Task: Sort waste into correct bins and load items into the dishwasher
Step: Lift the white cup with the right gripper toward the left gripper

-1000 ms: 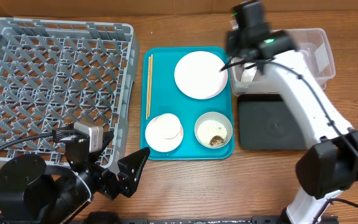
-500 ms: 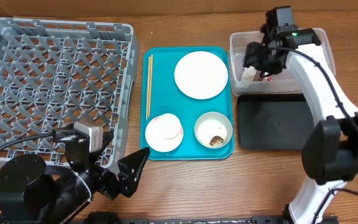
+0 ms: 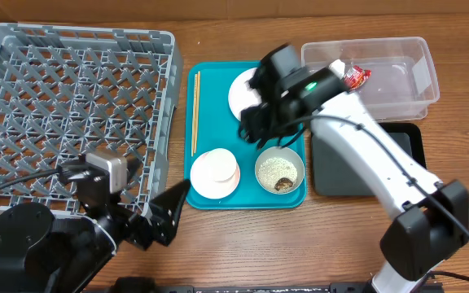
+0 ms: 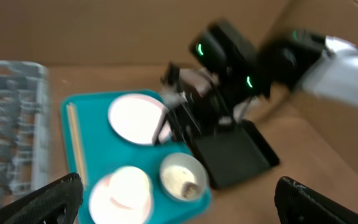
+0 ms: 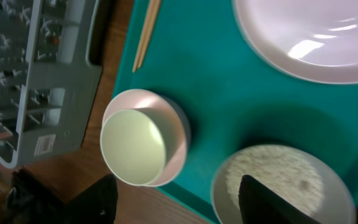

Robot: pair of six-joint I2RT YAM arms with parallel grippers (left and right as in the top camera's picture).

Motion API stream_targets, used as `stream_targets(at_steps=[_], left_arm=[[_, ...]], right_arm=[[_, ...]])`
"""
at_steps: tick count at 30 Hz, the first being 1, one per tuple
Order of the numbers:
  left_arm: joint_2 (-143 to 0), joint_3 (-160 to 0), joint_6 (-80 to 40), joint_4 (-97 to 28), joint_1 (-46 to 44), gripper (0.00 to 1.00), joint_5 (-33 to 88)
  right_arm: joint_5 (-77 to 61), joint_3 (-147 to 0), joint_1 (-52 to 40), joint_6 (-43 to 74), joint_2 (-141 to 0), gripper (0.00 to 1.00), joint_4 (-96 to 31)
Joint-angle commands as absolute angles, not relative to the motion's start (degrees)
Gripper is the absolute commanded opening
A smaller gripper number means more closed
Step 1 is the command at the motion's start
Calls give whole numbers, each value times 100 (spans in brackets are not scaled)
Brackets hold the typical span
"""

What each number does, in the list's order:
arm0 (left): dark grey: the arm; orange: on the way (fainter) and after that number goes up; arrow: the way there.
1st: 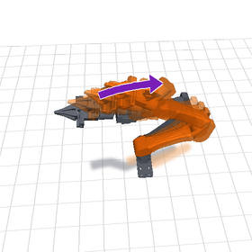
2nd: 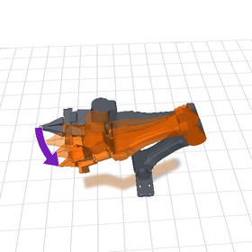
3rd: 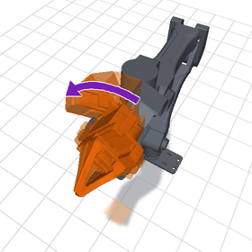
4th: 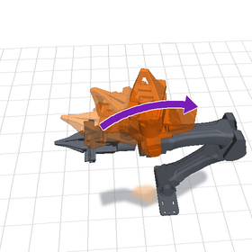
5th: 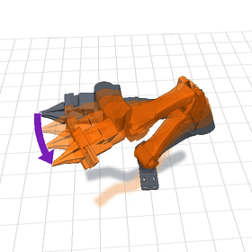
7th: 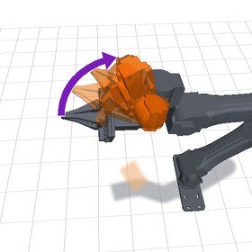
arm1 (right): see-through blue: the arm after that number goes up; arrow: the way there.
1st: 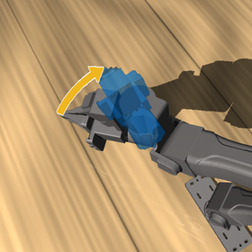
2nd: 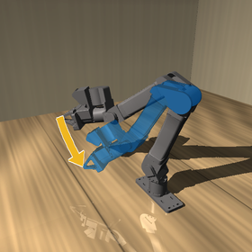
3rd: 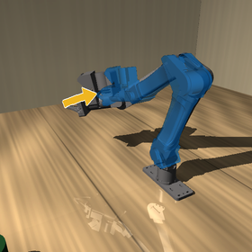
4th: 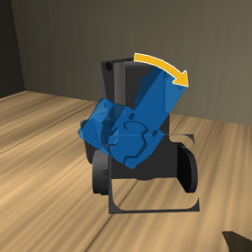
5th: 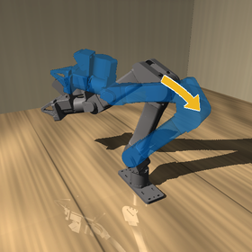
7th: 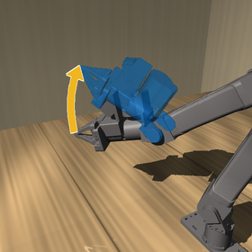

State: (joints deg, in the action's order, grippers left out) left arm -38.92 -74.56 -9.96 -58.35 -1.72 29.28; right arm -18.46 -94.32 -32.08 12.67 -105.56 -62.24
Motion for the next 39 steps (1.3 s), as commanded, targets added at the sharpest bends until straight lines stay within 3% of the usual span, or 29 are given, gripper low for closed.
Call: stream_targets(at_steps=[1, 4, 14, 18, 25, 31, 35, 39], left_arm=[[-4165, -7474, -1485, -5745, -115, 100, 1096], [-4683, -7474, -1835, -5986, -117, 100, 620], [-6466, -7474, -1826, -6171, -115, 100, 1914], [-6991, -7474, -1824, -6149, -115, 100, 2217], [-7299, -7474, -1638, -6132, -115, 96, 2556], [-7205, -7546, -1227, -6110, 82, 100, 2749], [-7234, -7553, -897, -5970, 519, 100, 3957], [-7391, -7550, -720, -5839, 1013, 100, 5638]], right_arm=[[-1435, -8971, -3544, 1662, -10556, 64, -5813], [-1247, -8514, -3723, 1806, -10556, 64, -5223], [-1247, -7627, -3938, 2025, -10558, 45, -4230], [-1227, -7623, -3938, 2023, -10558, 34, -4222], [-1009, -7623, -3938, 2023, -10558, 5, -4287], [-1035, -7940, -3671, 2018, -10304, 4, -4807], [-1422, -8305, -3297, 1715, -9749, 4, -5089], [-2864, -8632, -2740, 1000, -9074, 4, -5019]])
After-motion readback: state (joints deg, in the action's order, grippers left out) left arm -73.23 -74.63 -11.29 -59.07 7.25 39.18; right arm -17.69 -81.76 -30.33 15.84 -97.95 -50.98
